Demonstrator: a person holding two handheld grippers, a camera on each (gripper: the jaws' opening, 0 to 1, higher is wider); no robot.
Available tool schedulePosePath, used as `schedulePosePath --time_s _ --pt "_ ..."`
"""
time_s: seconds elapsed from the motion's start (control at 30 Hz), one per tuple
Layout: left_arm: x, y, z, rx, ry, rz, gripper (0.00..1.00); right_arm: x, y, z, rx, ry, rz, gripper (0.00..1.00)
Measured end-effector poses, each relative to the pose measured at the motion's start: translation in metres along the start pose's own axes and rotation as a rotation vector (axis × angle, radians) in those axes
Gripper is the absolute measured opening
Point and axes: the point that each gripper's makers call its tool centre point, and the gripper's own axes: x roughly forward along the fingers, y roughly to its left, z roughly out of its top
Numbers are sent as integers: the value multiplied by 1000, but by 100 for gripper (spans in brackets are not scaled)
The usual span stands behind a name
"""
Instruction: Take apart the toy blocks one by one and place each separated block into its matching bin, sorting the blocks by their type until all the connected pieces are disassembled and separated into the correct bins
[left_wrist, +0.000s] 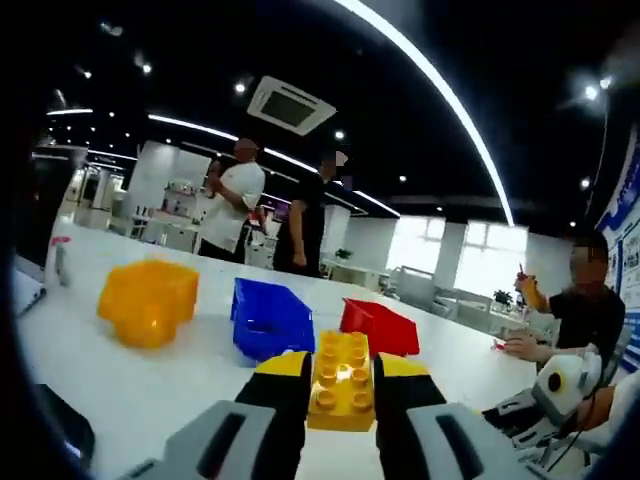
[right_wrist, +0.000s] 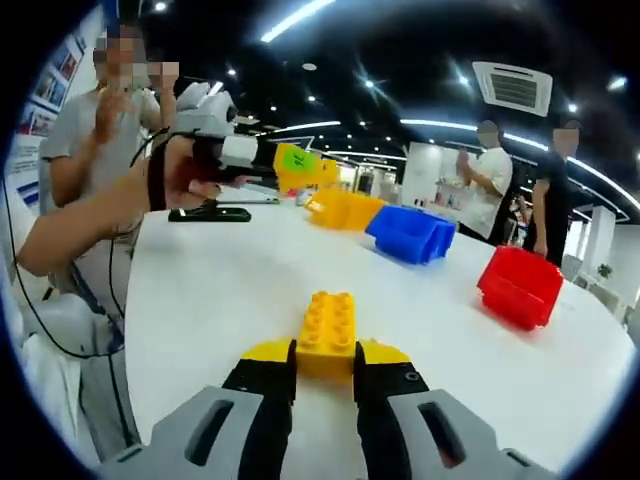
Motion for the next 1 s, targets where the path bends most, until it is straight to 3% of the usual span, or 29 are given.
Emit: schedulePosePath --time_s 0.13,0.23,0.33,0.4,0.53,0.7,0.77,0.87,0.93,0.97,1.0 --pt "6 55 31 5 -28 109 26 1 -1 0 8 -1 4 24" --pt "12 92 48 -22 -37 162 26 1 -1 0 16 -4 6 24" --pt "16 132 65 -27 -51 255 26 0 1 1 5 -9 7 24" --pt "21 149 75 -55 -68 276 26 0 0 1 4 -10 8 24" --pt "30 179 86 -6 -46 362 26 -1 6 2 10 -10 11 24" --pt "46 201 87 -30 -47 398 26 -2 7 2 18 -11 14 24" --pt "52 207 83 42 -11 430 26 -2 7 2 16 -13 14 24" --pt "59 208 81 38 -15 438 27 -3 7 1 18 -14 15 24" --pt "65 215 83 104 -38 460 29 -4 7 1 19 -15 18 24" --pt "68 216 79 104 -28 456 37 -4 6 1 20 -17 22 24" --pt "71 216 75 92 -17 439 63 -4 7 1 18 -19 27 24"
